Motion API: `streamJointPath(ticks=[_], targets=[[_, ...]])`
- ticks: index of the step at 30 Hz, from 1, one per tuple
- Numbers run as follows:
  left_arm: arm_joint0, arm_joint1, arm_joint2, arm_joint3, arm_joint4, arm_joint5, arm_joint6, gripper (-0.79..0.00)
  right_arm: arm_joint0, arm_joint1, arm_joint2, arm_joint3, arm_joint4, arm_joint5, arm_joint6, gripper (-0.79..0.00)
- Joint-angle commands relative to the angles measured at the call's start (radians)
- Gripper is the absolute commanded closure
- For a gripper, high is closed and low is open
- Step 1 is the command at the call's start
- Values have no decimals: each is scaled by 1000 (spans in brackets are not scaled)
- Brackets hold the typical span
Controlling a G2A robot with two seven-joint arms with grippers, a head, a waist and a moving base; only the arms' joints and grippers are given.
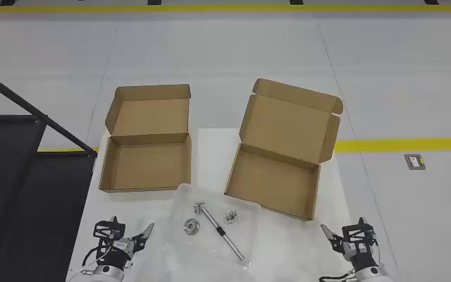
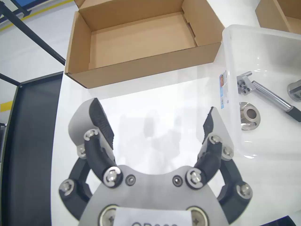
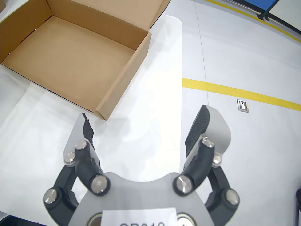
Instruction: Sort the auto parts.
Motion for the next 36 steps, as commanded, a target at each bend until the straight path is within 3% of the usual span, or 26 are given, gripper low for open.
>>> streamJointPath(ticks=[1, 21, 29, 36], targets=[[0, 0, 0, 0, 0, 0, 0, -784, 0, 0, 0, 0, 0, 0, 0, -785], [0, 0, 0, 0, 0, 0, 0, -784, 0, 0, 0, 0, 0, 0, 0, -784], [0, 0, 0, 0, 0, 0, 0, -785, -8, 13, -13, -123, -155, -165, -27, -785], [0, 0, 0, 0, 0, 0, 0, -785, 87, 13, -101, -272, -193, -283, 126, -785]])
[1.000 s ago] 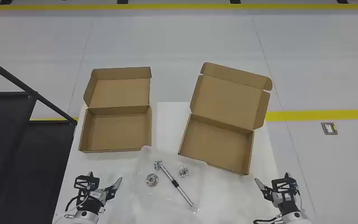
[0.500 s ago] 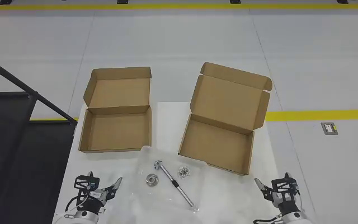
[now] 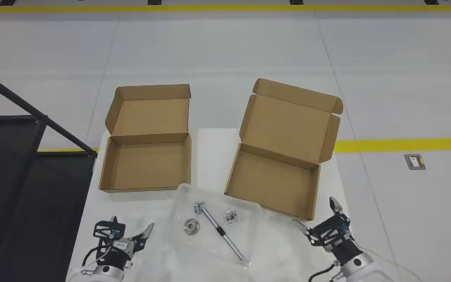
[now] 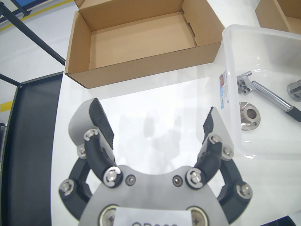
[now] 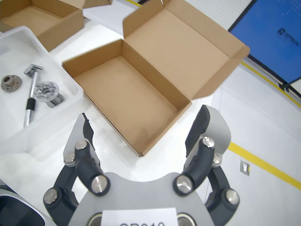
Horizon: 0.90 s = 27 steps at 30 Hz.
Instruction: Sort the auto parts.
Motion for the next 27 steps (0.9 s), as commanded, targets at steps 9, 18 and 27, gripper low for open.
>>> streamJointPath(ticks=[9, 18, 27], targets=[[0, 0, 0, 0, 0, 0, 0, -785, 17, 0, -17, -11, 4, -27, 28, -785], [0, 0, 0, 0, 0, 0, 0, -785, 41, -2, -69, -29, -28, -46, 24, -785], [0, 0, 0, 0, 0, 0, 0, -785, 256, -15, -186, -24, 58, -143, 209, -785]])
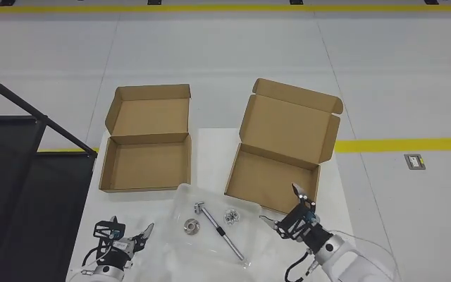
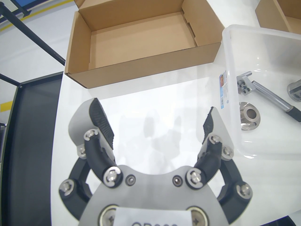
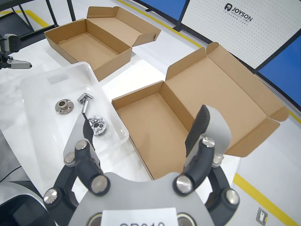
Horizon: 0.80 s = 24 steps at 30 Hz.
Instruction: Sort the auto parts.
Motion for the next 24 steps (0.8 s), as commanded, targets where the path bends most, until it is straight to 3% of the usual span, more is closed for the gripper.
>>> streamJointPath(ticks=[1, 7, 11, 24], targets=[[0, 0, 0, 0, 0, 0, 0, -785, 57, -2, -30, 17, 21, -52, 61, -785], [0, 0, 0, 0, 0, 0, 0, -785, 249, -18, -182, 134, 85, -200, 253, -785], [0, 0, 0, 0, 0, 0, 0, -785, 373, -34, -286, 229, 157, -261, 489, -785], [0, 0, 0, 0, 0, 0, 0, -785, 373, -36, -305, 218, 143, -258, 477, -785]])
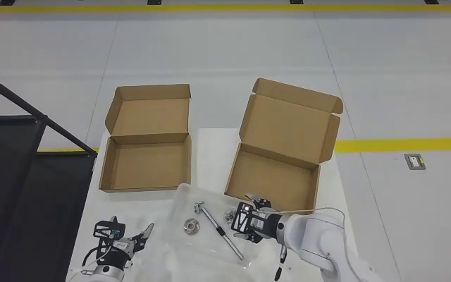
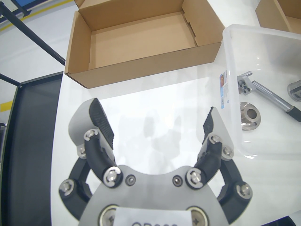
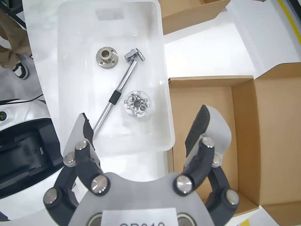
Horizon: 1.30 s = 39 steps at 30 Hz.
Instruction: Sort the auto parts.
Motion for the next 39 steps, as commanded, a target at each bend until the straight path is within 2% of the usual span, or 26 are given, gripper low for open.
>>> streamJointPath(ticks=[1, 6, 8, 14, 19, 27, 34, 39], targets=[[0, 0, 0, 0, 0, 0, 0, -785, 6, -3, -33, -13, -30, -5, -6, -785], [0, 0, 1, -2, -4, -4, 2, -785, 75, -23, -152, 16, -81, -29, 44, -785], [6, 0, -12, -2, -26, -40, 47, -785, 116, -36, -210, 43, -80, -45, 83, -785], [43, -3, -44, -3, -38, -36, 151, -785, 251, -92, -339, 176, 15, 15, 223, -785], [57, -3, -53, -7, -45, -42, 163, -785, 333, -132, -402, 272, 70, 89, 315, -785], [57, -3, -53, -7, -45, -42, 163, -785, 418, -182, -452, 408, 151, 151, 367, -785], [57, -3, -53, -7, -45, -42, 163, -785, 453, -202, -459, 494, 185, 143, 358, -785], [57, -3, -53, -7, -45, -42, 163, -785, 452, -210, -466, 511, 143, 180, 336, -770]])
